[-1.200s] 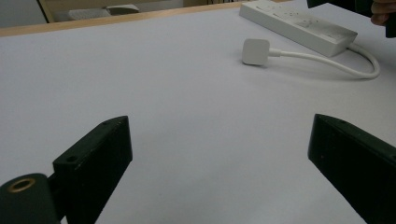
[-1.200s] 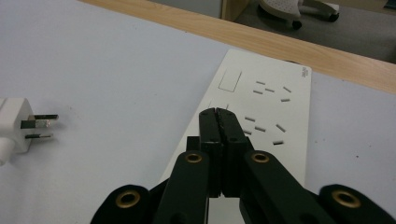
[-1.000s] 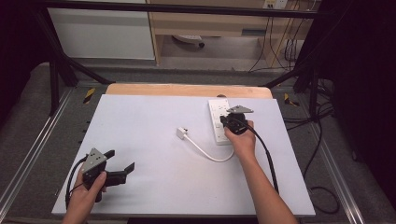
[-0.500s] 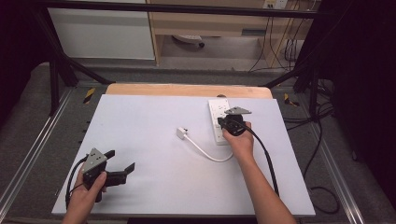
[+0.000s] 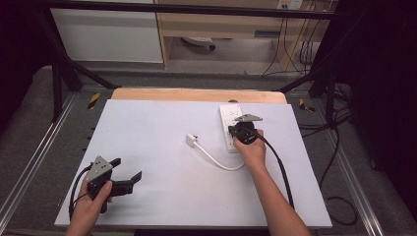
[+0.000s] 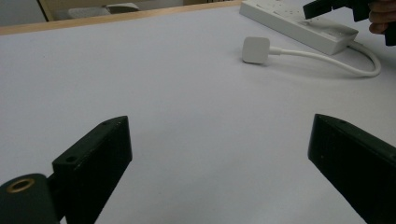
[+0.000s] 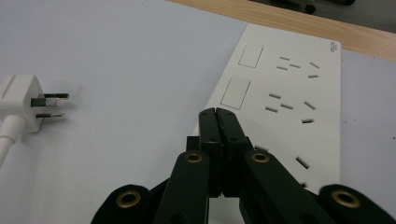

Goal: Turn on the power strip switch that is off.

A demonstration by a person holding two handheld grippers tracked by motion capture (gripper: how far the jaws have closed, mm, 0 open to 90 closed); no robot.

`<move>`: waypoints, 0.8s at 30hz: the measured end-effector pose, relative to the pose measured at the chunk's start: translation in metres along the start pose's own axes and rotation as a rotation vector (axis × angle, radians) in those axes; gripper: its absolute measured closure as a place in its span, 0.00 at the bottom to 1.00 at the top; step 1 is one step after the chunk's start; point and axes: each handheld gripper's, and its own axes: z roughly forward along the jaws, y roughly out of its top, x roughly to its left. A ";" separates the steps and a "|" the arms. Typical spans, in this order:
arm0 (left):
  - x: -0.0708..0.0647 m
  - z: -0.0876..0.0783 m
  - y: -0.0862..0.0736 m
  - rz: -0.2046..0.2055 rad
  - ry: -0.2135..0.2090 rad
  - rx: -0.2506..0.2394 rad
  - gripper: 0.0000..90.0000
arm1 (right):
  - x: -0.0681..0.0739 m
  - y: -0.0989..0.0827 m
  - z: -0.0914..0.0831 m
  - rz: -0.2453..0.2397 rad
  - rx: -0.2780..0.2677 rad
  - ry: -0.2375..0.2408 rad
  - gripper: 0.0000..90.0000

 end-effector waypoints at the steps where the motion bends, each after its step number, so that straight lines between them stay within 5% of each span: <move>1: 0.000 0.000 0.000 -0.001 0.000 0.000 0.07 | 0.000 0.000 0.000 0.000 0.001 0.000 1.00; 24: 0.000 0.000 0.000 -0.001 0.000 0.000 0.07 | 0.003 -0.004 0.003 0.000 0.007 -0.002 1.00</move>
